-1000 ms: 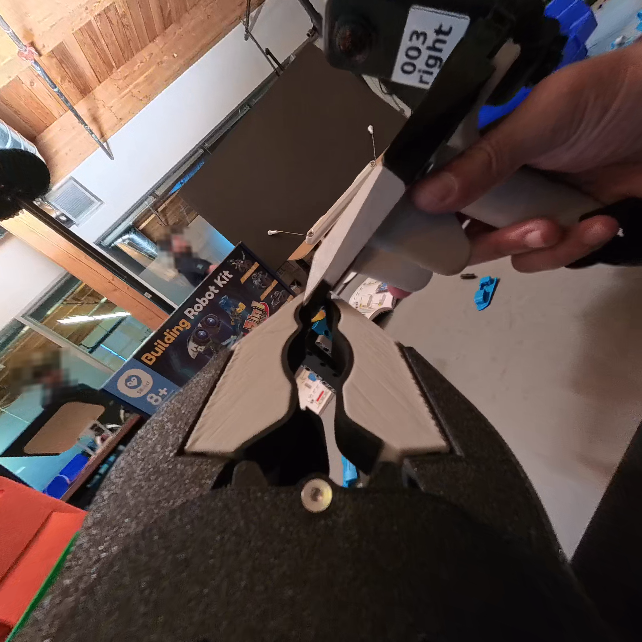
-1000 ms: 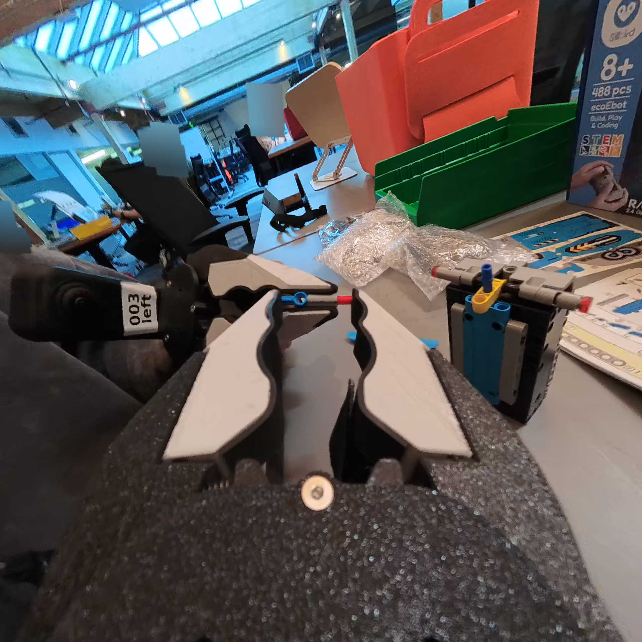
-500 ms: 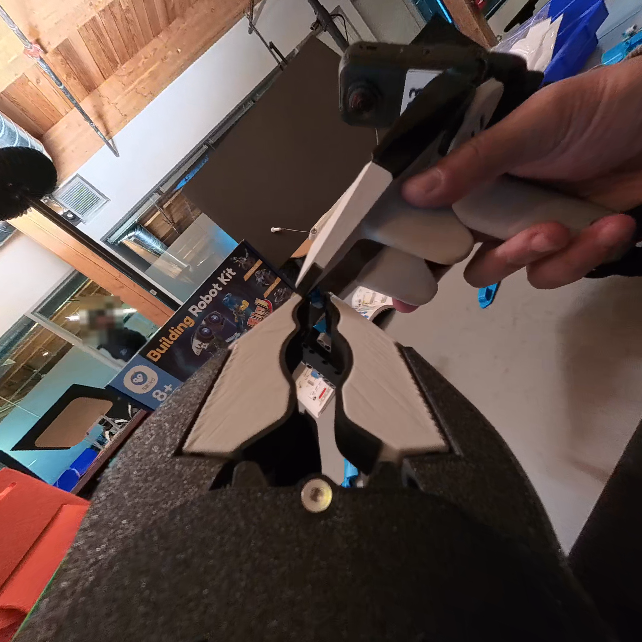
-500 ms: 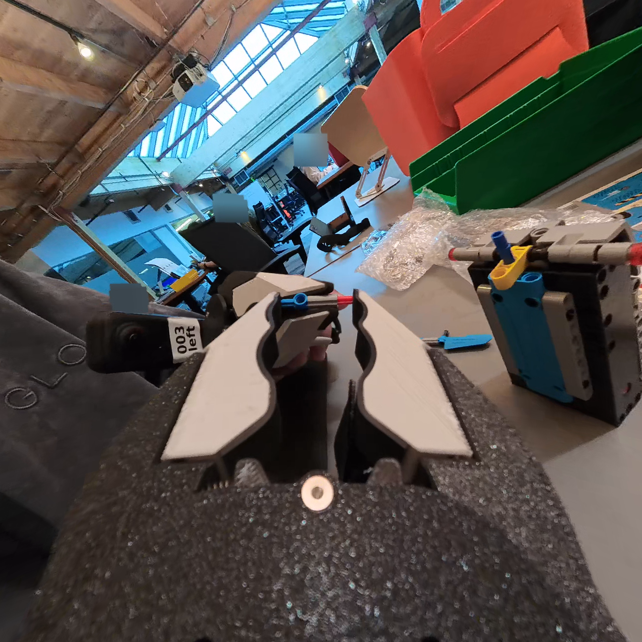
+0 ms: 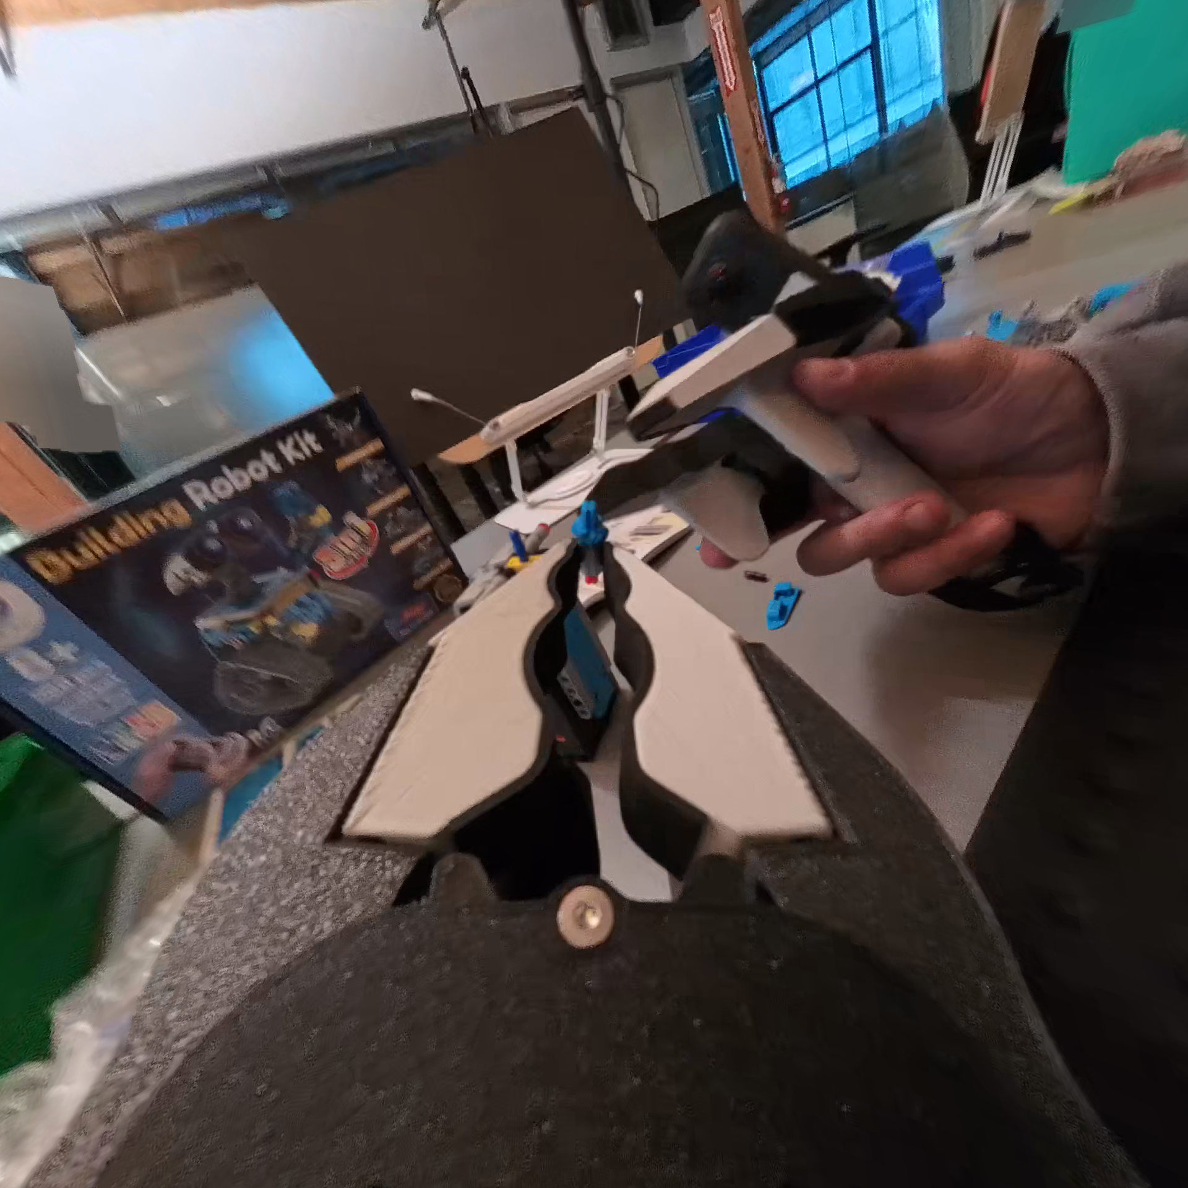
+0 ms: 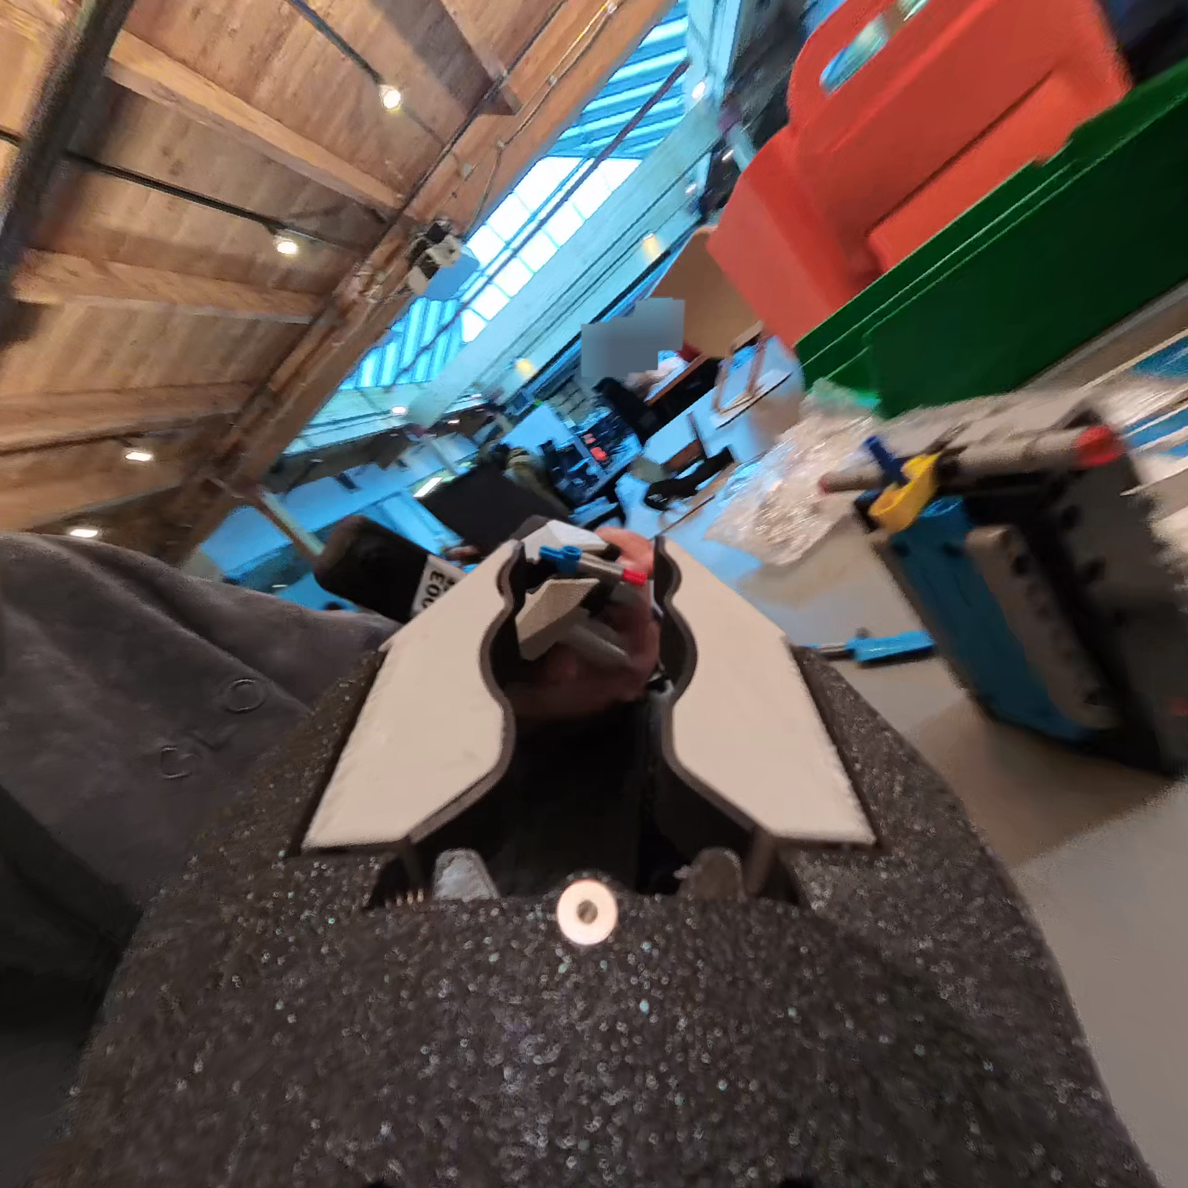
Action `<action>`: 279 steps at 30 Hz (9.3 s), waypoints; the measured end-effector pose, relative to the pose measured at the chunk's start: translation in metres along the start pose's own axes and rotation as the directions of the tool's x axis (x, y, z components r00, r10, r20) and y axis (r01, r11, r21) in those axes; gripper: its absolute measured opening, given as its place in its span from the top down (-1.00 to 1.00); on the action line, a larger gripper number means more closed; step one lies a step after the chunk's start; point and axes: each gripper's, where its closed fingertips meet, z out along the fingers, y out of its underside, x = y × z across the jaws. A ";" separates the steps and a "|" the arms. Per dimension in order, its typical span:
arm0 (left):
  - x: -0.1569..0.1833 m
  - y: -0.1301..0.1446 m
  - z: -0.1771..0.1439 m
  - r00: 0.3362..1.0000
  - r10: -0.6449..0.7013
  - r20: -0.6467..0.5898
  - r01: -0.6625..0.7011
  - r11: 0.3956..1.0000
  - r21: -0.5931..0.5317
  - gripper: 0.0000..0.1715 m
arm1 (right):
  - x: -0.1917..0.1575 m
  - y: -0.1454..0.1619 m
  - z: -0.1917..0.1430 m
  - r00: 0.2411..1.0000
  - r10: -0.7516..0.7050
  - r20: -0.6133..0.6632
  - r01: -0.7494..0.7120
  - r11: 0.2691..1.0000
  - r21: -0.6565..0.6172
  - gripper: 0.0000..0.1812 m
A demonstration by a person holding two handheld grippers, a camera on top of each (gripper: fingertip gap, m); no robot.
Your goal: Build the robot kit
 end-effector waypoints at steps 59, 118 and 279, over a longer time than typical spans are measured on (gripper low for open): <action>0.025 0.036 0.011 0.930 -0.304 -0.207 0.264 0.943 -0.200 0.92 | 0.032 0.025 -0.014 0.881 -0.441 -0.173 0.381 0.877 -0.295 0.97; 0.006 0.021 0.025 0.953 0.177 0.247 -0.102 0.952 -0.289 0.91 | 0.034 0.004 -0.003 0.975 0.177 -0.136 -0.163 0.981 0.108 0.93; 0.095 0.034 0.036 0.733 -0.485 -0.477 0.299 0.860 -0.414 0.95 | 0.038 0.065 -0.084 0.899 -0.370 -0.232 0.223 0.846 -0.485 0.92</action>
